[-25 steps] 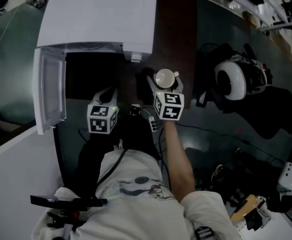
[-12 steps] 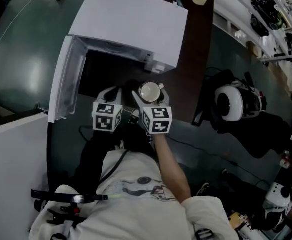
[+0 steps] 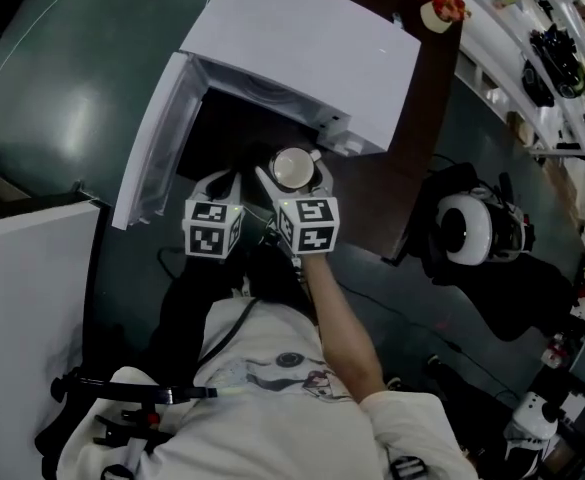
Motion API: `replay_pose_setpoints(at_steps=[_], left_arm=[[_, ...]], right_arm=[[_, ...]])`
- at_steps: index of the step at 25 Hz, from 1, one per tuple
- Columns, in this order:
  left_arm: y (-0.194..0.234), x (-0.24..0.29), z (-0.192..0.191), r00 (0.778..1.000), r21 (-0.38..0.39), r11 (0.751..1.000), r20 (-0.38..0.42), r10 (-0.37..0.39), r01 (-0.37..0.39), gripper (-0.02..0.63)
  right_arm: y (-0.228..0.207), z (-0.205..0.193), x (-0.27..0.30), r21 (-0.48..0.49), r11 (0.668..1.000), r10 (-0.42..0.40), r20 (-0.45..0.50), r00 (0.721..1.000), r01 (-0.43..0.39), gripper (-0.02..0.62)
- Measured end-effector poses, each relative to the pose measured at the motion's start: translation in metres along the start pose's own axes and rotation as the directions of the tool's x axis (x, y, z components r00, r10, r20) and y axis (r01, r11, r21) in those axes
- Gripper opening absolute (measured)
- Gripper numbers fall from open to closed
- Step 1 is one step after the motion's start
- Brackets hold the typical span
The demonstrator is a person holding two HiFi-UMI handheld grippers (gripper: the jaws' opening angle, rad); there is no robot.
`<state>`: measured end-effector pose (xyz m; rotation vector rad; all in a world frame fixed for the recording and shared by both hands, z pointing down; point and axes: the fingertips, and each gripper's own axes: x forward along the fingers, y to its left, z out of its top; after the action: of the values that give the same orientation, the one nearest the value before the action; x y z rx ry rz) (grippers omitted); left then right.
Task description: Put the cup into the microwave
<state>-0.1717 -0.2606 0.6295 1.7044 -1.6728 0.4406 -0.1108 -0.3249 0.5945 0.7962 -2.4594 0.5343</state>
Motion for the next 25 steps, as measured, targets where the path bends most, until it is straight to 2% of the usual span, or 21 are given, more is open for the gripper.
replay_pose_setpoints(at_steps=[8,16,25], left_arm=[[0.031,-0.005,-0.015,0.998,-0.039,0.998,-0.032,0.050,-0.051,0.000],[0.048,-0.013,-0.025,0.996,-0.043,0.996,-0.053,0.074,-0.077,0.000],[0.055,-0.011,-0.032,0.995,-0.061,0.995,-0.061,0.074,-0.078,0.000]], right_arm=[[-0.002,0.012,0.046,-0.021,1.000,0.019,0.001,1.000,-0.019,0.426],[-0.026,0.037,0.112,-0.027,1.000,0.002,0.076,0.997,0.000,0.425],[-0.057,0.056,0.162,-0.026,0.998,-0.061,0.137,0.989,0.065,0.423]])
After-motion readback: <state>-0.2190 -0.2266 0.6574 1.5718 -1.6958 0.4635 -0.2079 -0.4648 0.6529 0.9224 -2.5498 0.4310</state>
